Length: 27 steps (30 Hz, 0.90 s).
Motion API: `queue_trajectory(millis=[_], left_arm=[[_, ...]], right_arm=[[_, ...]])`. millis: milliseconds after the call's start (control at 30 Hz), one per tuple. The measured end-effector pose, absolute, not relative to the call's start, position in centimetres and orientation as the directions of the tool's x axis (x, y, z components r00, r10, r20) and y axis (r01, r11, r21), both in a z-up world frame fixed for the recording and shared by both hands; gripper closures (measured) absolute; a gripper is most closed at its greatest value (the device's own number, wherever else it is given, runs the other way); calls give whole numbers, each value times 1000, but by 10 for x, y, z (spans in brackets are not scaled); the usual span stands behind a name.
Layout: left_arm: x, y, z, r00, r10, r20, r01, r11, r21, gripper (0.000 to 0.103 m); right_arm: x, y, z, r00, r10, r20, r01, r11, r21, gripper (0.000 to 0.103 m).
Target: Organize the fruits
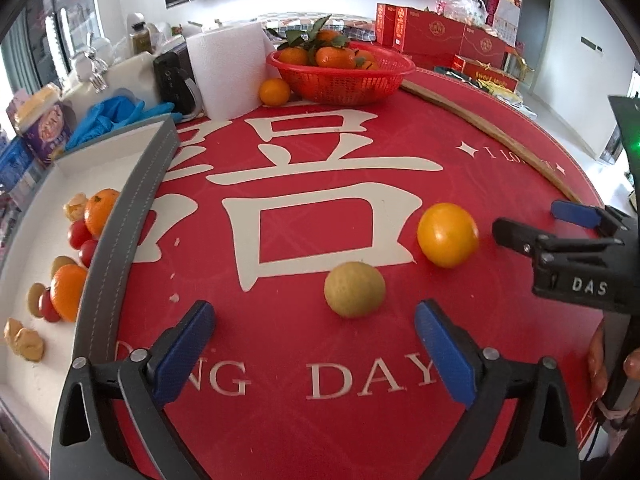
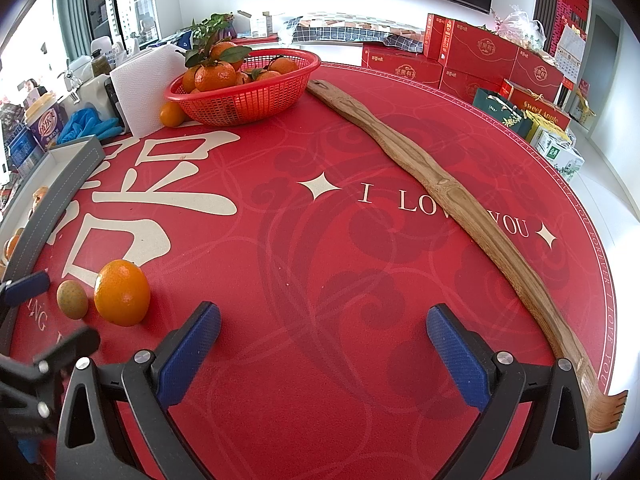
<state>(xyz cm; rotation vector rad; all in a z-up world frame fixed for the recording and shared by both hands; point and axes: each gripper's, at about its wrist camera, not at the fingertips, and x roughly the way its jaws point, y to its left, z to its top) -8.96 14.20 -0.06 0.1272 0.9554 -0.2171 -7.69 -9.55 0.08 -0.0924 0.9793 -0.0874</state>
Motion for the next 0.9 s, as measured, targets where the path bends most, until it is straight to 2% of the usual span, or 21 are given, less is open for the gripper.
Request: queue_trajectory(millis=[133, 400, 467, 533, 600, 833, 867, 900], left_arm=[[-92, 141, 1, 558, -135, -819, 240, 971, 4, 13], [-89, 139, 1, 561, -127, -818, 226, 974, 4, 13], [-89, 141, 2, 565, -122, -816, 216, 976, 3, 18], [-91, 145, 5, 570, -114, -814, 201, 980, 3, 37], [-91, 148, 6, 566, -107, -818, 192, 981, 4, 43], [-88, 140, 6, 573, -72, -816, 170, 985, 32, 43], [-88, 140, 6, 573, -71, -817, 168, 985, 32, 45], [-89, 139, 6, 569, -82, -818, 172, 985, 21, 51]], right_arm=[[-77, -95, 1, 555, -116, -824, 32, 993, -117, 0], [-77, -95, 1, 555, -115, -824, 32, 993, -117, 0], [-77, -95, 1, 555, -115, -824, 32, 993, -117, 0], [-77, -95, 1, 555, -115, -824, 32, 993, -117, 0], [-77, -95, 1, 555, -115, -824, 32, 993, -117, 0], [-77, -95, 1, 555, -115, -824, 32, 993, -117, 0], [-77, -95, 1, 555, -115, -824, 32, 993, -117, 0], [-77, -95, 1, 555, -116, -824, 32, 993, -117, 0]])
